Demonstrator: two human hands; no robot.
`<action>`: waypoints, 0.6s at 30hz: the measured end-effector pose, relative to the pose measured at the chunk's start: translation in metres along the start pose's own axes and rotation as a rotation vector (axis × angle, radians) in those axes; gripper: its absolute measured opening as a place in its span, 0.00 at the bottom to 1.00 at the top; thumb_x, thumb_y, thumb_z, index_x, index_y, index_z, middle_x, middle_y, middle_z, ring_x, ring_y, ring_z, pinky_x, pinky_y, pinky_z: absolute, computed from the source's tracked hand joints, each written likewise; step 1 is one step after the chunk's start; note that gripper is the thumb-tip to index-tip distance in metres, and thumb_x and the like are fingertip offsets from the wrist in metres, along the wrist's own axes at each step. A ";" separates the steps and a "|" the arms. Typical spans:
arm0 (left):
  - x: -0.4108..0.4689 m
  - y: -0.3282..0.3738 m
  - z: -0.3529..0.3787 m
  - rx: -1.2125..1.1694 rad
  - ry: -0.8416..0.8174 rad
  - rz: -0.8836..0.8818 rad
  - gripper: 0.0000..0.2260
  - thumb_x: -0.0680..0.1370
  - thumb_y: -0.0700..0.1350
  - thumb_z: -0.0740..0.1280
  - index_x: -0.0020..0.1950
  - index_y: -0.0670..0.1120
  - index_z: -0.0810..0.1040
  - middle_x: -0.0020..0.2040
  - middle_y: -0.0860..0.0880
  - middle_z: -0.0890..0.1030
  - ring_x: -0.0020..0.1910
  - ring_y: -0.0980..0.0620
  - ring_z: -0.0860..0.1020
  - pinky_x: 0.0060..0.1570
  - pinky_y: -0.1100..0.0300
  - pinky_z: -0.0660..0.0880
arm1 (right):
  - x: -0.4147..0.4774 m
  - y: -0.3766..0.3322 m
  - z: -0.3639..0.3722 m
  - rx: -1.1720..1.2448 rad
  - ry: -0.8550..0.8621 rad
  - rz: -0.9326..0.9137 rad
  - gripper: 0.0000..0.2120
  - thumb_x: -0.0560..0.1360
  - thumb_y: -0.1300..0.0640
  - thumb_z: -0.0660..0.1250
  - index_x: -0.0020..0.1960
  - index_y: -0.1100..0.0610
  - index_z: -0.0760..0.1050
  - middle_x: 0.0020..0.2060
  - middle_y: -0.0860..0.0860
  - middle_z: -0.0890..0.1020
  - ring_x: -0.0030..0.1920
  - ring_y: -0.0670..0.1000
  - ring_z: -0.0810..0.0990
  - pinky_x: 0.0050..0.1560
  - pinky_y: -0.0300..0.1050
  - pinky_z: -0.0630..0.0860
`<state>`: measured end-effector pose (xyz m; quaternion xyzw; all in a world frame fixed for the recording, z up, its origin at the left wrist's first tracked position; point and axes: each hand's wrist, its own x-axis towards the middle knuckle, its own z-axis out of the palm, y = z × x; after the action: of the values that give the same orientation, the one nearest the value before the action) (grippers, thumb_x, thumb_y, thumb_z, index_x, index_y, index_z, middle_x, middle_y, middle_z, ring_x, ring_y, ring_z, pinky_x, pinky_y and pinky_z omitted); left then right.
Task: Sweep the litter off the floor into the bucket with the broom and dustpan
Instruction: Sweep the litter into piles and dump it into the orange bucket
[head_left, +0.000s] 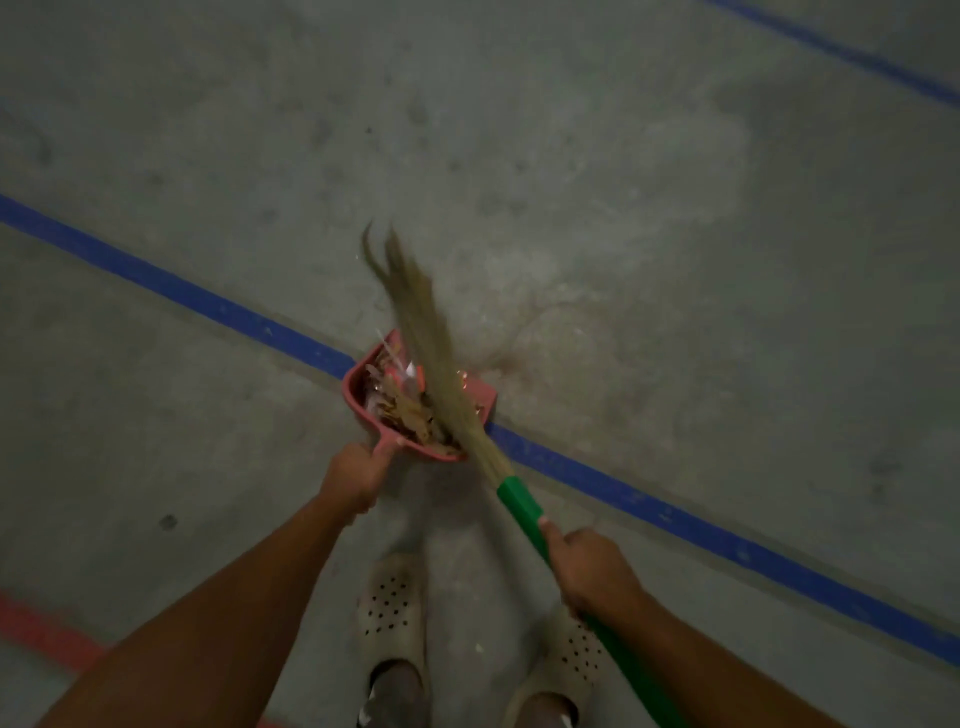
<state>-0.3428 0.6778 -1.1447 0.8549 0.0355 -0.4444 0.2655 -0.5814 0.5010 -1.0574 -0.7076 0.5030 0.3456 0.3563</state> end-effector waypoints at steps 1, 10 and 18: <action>-0.011 0.005 -0.004 -0.003 -0.003 0.005 0.31 0.76 0.71 0.62 0.34 0.43 0.75 0.29 0.42 0.78 0.23 0.48 0.72 0.26 0.59 0.68 | -0.012 0.000 -0.006 0.009 -0.002 0.005 0.32 0.81 0.33 0.50 0.38 0.57 0.77 0.32 0.53 0.80 0.33 0.52 0.81 0.43 0.49 0.83; -0.195 0.105 -0.075 -0.145 0.030 0.064 0.29 0.77 0.69 0.63 0.31 0.45 0.69 0.26 0.46 0.73 0.21 0.50 0.70 0.23 0.62 0.65 | -0.184 -0.002 -0.128 0.034 0.059 -0.031 0.36 0.79 0.30 0.47 0.42 0.58 0.78 0.40 0.60 0.84 0.36 0.56 0.81 0.46 0.51 0.83; -0.374 0.192 -0.156 -0.109 0.036 0.280 0.27 0.78 0.68 0.63 0.34 0.45 0.69 0.27 0.46 0.71 0.24 0.50 0.69 0.25 0.60 0.65 | -0.376 0.001 -0.192 0.257 0.240 -0.027 0.33 0.80 0.32 0.52 0.44 0.59 0.79 0.31 0.59 0.82 0.29 0.58 0.83 0.30 0.49 0.80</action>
<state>-0.3952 0.6546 -0.7002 0.8436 -0.0550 -0.3850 0.3703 -0.6537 0.5124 -0.6417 -0.6991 0.5723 0.1868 0.3859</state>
